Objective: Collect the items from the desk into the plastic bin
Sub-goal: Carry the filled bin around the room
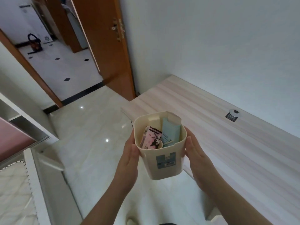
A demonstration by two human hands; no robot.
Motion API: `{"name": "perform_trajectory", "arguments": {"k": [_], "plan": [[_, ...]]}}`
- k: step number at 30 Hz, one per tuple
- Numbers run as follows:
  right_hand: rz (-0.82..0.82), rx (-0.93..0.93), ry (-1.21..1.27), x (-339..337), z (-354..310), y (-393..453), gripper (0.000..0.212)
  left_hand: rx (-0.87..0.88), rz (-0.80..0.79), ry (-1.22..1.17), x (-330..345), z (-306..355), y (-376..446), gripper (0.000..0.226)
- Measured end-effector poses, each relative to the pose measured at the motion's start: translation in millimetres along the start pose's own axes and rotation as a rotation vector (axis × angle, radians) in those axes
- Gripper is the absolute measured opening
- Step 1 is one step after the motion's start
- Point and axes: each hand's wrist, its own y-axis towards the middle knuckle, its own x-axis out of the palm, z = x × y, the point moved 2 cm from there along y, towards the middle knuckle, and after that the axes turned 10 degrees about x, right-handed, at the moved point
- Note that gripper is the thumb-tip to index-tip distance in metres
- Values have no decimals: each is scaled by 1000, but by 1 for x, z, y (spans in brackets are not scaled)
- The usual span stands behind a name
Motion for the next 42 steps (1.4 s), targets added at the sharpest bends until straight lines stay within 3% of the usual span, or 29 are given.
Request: {"name": "perform_trajectory", "arguments": {"k": [8,10,13,17,19,22,32,42], "plan": [[-85,78,-68,114,-7,50,39,-25,71,-17,-121,-27,12,51],[-104,71,-42,140,-9,63,40,-97,142,-49,-150,-30,20,50],[-138,76,-23,172,-10,79,42,-89,160,-21,-186,-30,21,64],[-187,90,-27,208,-9,100,42,-177,323,-102,-228,-35,41,32],[-202,99,-54,219,-9,110,41,-154,310,-101,-243,-39,38,34],[-206,98,-112,225,-9,127,37,-118,246,-13,-248,-37,31,74],[-256,45,-144,215,-9,209,40,-143,247,10,-257,-79,107,65],[-149,7,-263,180,-35,323,39,-152,222,-9,-249,-95,227,58]]}}
